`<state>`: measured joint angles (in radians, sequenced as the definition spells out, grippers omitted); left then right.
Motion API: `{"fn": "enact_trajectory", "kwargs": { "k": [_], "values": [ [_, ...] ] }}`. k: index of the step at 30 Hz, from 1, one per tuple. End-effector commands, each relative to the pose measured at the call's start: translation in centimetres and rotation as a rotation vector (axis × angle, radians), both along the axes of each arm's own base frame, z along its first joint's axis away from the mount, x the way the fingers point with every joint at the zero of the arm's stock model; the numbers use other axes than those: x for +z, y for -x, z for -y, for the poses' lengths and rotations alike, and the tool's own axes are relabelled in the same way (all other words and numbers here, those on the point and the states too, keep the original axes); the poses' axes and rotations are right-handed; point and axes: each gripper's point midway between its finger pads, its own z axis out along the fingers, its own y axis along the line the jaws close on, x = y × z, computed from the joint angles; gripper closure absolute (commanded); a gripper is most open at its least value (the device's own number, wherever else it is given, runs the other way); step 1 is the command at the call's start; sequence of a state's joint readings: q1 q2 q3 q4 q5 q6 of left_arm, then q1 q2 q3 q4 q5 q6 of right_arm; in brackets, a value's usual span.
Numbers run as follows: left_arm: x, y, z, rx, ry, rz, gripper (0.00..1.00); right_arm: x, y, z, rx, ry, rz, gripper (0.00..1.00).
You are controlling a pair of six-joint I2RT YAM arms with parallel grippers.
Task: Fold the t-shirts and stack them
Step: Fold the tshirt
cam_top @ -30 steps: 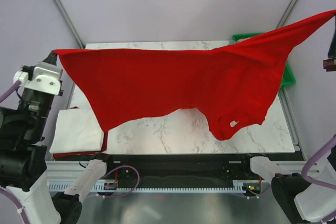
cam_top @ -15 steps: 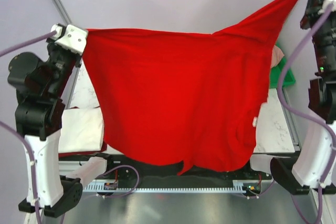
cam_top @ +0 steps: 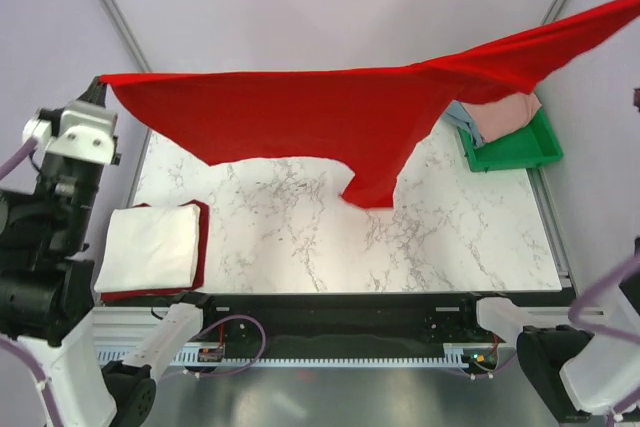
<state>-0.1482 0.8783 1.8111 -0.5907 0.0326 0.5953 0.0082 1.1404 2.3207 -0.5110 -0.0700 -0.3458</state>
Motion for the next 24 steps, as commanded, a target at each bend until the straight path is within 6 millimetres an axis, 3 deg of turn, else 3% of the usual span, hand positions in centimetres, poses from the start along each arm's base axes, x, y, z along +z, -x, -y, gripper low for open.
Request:
{"fn": "enact_trajectory", "kwargs": {
  "k": [1,6,9,12,14,17,20,21,22,23,24],
  "values": [
    [2.6,3.3,-1.1,0.035,0.019,0.112,0.98,2.1,4.8,1.1,-0.052,-0.03,0.108,1.0],
    [3.9,6.0,-2.2,0.072,0.036,0.17,0.98,2.2,7.2,1.3,-0.06,-0.035,0.136,1.0],
    [4.6,6.7,-2.5,0.086,0.038,0.189,0.98,2.4,8.3,1.8,-0.088,-0.043,0.156,1.0],
    [6.2,7.5,-2.8,0.096,0.033,0.229,0.98,3.0,8.3,2.0,-0.111,-0.025,0.171,1.0],
    [6.5,6.4,-2.6,0.097,0.018,0.22,0.98,3.3,7.6,2.0,-0.119,-0.018,0.174,1.0],
    [6.9,4.8,-2.1,0.09,-0.002,0.208,0.98,3.2,5.3,2.0,-0.129,-0.003,0.158,1.0],
    [5.8,1.7,-1.4,0.077,-0.025,0.157,0.98,2.1,1.0,1.8,-0.125,0.019,0.104,1.0],
    [4.6,0.1,-1.1,0.072,-0.033,0.118,0.98,1.8,-0.6,1.7,-0.122,0.027,0.089,1.0],
    [3.7,-1.1,-0.8,0.065,-0.04,0.089,0.98,0.1,-3.4,1.2,-0.099,0.052,0.031,1.0],
    [1.2,-3.7,-0.5,0.064,-0.052,0.014,0.98,-0.5,-4.7,0.8,-0.087,0.067,0.018,1.0],
    [-0.1,-4.9,0.1,0.042,-0.066,-0.019,0.98,-1.4,-6.0,0.4,-0.067,0.084,-0.003,1.0]
  ]
}}
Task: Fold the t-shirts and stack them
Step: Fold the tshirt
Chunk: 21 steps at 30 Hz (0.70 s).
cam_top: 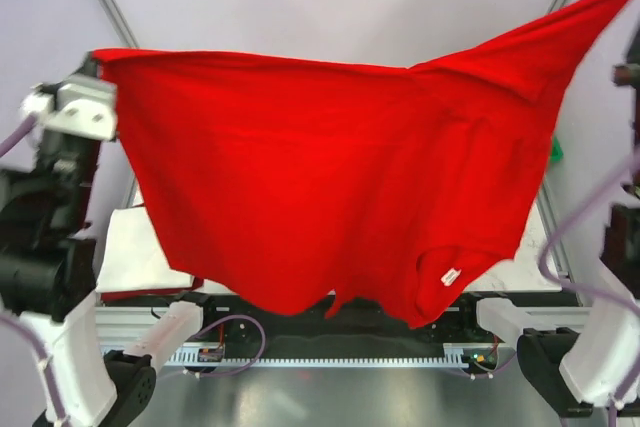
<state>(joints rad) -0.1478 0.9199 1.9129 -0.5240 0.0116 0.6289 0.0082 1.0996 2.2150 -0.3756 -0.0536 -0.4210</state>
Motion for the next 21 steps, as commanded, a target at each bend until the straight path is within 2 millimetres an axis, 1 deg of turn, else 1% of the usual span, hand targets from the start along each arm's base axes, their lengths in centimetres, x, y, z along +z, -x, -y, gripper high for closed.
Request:
{"fn": "enact_trajectory", "kwargs": {
  "k": [1,2,3,4,5,6,7,8,9,10,11,12,13,14,15,16,17,19,20,21],
  "values": [
    [-5.6,-7.5,1.3,-0.002,-0.068,-0.173,0.98,-5.1,-9.7,-0.8,0.018,0.058,-0.158,1.0],
    [-7.1,-8.8,1.6,-0.01,-0.079,-0.208,0.98,-6.4,-11.0,-1.1,0.031,0.067,-0.182,1.0],
    [-10.4,-11.1,2.1,-0.02,-0.09,-0.29,0.98,-7.4,-12.4,-1.3,0.041,0.075,-0.198,1.0],
    [-11.6,-12.3,2.3,-0.025,-0.094,-0.31,0.98,-10.4,-15.1,-1.6,0.061,0.084,-0.272,1.0],
    [-13.1,-13.5,2.5,-0.026,-0.098,-0.342,0.98,-11.9,-16.5,-1.9,0.076,0.082,-0.31,1.0],
    [-16.6,-15.8,2.8,-0.026,-0.111,-0.425,0.98,-15.0,-19.2,-2.0,0.086,0.084,-0.381,1.0],
    [-17.8,-17.0,3.0,-0.028,-0.116,-0.44,0.98,-16.6,-20.5,-2.2,0.097,0.085,-0.415,1.0],
    [-20.7,-18.4,3.2,-0.027,-0.128,-0.498,0.98,-18.1,-21.8,-2.5,0.116,0.08,-0.446,1.0],
    [-22.2,-19.4,3.3,-0.027,-0.134,-0.522,0.98,-20.0,-23.7,-2.8,0.13,0.081,-0.481,1.0],
    [-24.5,-21.0,3.6,-0.03,-0.147,-0.571,0.98,-22.7,-25.2,-2.9,0.137,0.079,-0.538,1.0],
    [-25.4,-22.1,3.8,-0.032,-0.147,-0.567,0.98,-24.5,-26.4,-3.1,0.149,0.081,-0.574,1.0],
    [-28.2,-23.0,4.0,-0.037,-0.157,-0.615,0.98,-27.0,-28.4,-3.2,0.151,0.081,-0.623,1.0],
    [-30.7,-24.2,4.2,-0.048,-0.178,-0.661,0.98,-29.4,-29.5,-3.5,0.16,0.084,-0.673,1.0],
    [-32.7,-25.1,4.6,-0.057,-0.184,-0.68,0.98,-32.3,-31.4,-3.7,0.166,0.083,-0.733,1.0],
    [-34.0,-25.6,4.7,-0.06,-0.191,-0.7,0.98,-34.3,-32.2,-3.9,0.172,0.094,-0.773,1.0],
    [-36.6,-26.7,5.0,-0.07,-0.203,-0.747,0.98,-35.9,-33.0,-4.2,0.178,0.102,-0.804,1.0],
    [-37.9,-27.3,5.1,-0.071,-0.205,-0.764,0.98,-38.5,-34.4,-4.5,0.181,0.11,-0.854,1.0],
    [-40.3,-28.2,5.2,-0.072,-0.21,-0.816,0.98,-41.2,-35.6,-5.1,0.185,0.14,-0.903,1.0],
    [-42.2,-29.0,5.3,-0.075,-0.217,-0.857,0.98,-43.7,-36.8,-5.4,0.189,0.148,-0.947,1.0],
    [-43.0,-29.6,5.2,-0.063,-0.218,-0.865,0.98,-44.3,-37.5,-5.5,0.183,0.152,-0.956,1.0]
  ]
}}
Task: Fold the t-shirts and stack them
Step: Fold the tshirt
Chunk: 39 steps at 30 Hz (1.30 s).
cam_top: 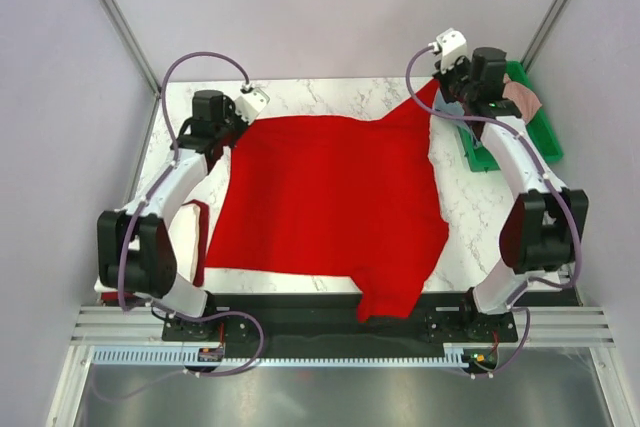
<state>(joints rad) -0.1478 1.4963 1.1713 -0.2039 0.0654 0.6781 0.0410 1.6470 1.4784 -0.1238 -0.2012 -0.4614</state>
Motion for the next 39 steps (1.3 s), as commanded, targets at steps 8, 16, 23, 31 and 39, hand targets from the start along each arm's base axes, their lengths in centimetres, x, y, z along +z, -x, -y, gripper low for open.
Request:
{"fn": "enact_trajectory", "kwargs": {
  "k": [8,16,23,31,39],
  "values": [
    [-3.1,-8.3,-0.8,0.07,-0.072,0.037,0.98,-6.3,-9.6,-2.0,-0.026,0.003,-0.042,1.0],
    [-6.8,-10.3,-1.1,0.114,-0.083,-0.019,0.98,-7.0,-12.8,-2.7,-0.064,-0.016,-0.03,1.0],
    [-5.5,-11.1,-2.0,0.161,-0.079,0.014,0.98,-5.7,-13.2,-2.3,-0.096,-0.013,0.0,1.0],
    [5.1,-8.1,0.1,0.115,0.114,0.082,0.98,5.5,-9.3,-1.5,-0.097,-0.126,0.104,1.0],
    [19.6,2.3,-0.4,0.083,0.216,0.312,0.98,21.4,3.5,0.4,-0.088,-0.157,0.314,1.0]
  ]
}}
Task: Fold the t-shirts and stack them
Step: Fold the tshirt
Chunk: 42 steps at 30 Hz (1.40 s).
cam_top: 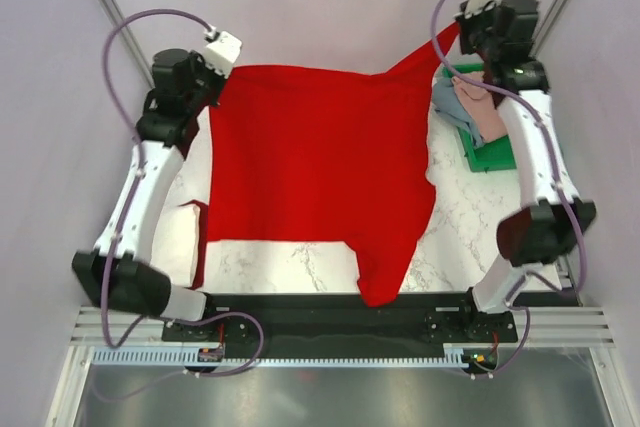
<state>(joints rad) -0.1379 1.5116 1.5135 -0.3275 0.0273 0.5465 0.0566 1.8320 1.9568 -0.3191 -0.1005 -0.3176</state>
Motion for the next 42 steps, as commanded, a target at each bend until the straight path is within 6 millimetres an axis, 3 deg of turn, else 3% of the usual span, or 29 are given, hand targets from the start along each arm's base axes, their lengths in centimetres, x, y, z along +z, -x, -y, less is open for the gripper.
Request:
{"fn": "enact_trajectory", "kwargs": {
  "k": [1,2,3,4,5,6,8,9,11,12,19,20,23,26,29,32,35,36,37,38,39,40,41,42],
  "values": [
    [8.0,5.8,-0.2,-0.015,0.078,0.151,0.98,13.4,9.2,0.4,0.013,-0.019,0.241,1.0],
    [8.7,6.9,-0.4,-0.011,0.081,0.168,0.98,14.4,10.7,0.5,0.012,-0.011,0.259,1.0],
    [10.7,9.3,-0.8,-0.008,0.092,0.222,0.98,15.3,12.1,0.6,0.009,-0.008,0.273,1.0],
    [10.9,10.5,-1.0,-0.006,0.096,0.222,0.98,16.7,15.0,0.8,0.006,-0.006,0.298,1.0],
    [11.6,11.8,-1.1,-0.006,0.106,0.24,0.98,17.2,16.4,1.1,-0.005,-0.002,0.307,1.0],
    [12.7,14.0,-1.4,-0.009,0.115,0.278,0.98,18.5,19.4,1.3,-0.008,0.0,0.334,1.0],
    [13.3,16.5,-1.6,-0.017,0.112,0.298,0.98,19.0,22.1,1.7,-0.019,0.001,0.345,1.0],
    [13.4,17.4,-1.7,-0.019,0.109,0.308,0.98,19.8,24.9,1.9,-0.022,0.002,0.37,1.0],
    [15.8,20.8,-2.4,-0.018,0.1,0.389,0.98,20.8,27.8,2.4,-0.042,0.007,0.4,1.0],
    [16.8,22.0,-2.5,-0.022,0.102,0.419,0.98,21.7,30.5,2.8,-0.052,0.01,0.434,1.0],
    [23.9,31.4,-3.7,-0.027,0.137,0.64,0.98,28.1,43.5,5.6,-0.173,0.034,0.689,1.0],
    [25.3,33.1,-4.0,-0.025,0.135,0.689,0.98,28.7,44.6,5.8,-0.184,0.035,0.718,1.0],
    [27.3,35.0,-4.1,-0.037,0.125,0.753,0.98,30.8,47.5,6.8,-0.234,0.041,0.799,1.0],
    [29.2,35.7,-3.9,-0.061,0.116,0.793,0.98,32.2,47.7,7.0,-0.247,0.057,0.844,1.0],
    [30.3,34.3,-3.5,-0.069,0.095,0.789,0.98,33.2,45.8,7.0,-0.253,0.092,0.858,1.0],
    [29.6,30.9,-3.3,-0.061,0.076,0.734,0.98,32.9,41.3,6.7,-0.246,0.127,0.814,1.0],
    [26.6,26.4,-2.5,-0.073,0.053,0.639,0.98,30.8,36.7,5.7,-0.202,0.159,0.749,1.0],
    [25.3,25.0,-2.3,-0.079,0.044,0.604,0.98,28.3,33.6,5.2,-0.183,0.192,0.682,1.0],
    [23.5,23.2,-1.6,-0.104,0.035,0.55,0.98,26.8,32.1,4.8,-0.161,0.205,0.65,1.0],
    [20.1,21.0,-1.1,-0.119,0.027,0.464,0.98,25.2,30.8,4.3,-0.134,0.218,0.621,1.0],
    [18.1,19.8,-0.6,-0.137,0.023,0.412,0.98,21.4,27.7,3.7,-0.106,0.234,0.541,1.0],
    [15.9,18.5,0.2,-0.173,0.023,0.356,0.98,19.4,26.3,3.4,-0.086,0.243,0.503,1.0],
    [11.5,16.4,0.7,-0.187,0.021,0.252,0.98,17.1,24.8,3.1,-0.071,0.249,0.453,1.0],
    [9.3,15.3,1.1,-0.197,0.025,0.198,0.98,13.0,22.6,2.3,-0.026,0.25,0.377,1.0]
  ]
}}
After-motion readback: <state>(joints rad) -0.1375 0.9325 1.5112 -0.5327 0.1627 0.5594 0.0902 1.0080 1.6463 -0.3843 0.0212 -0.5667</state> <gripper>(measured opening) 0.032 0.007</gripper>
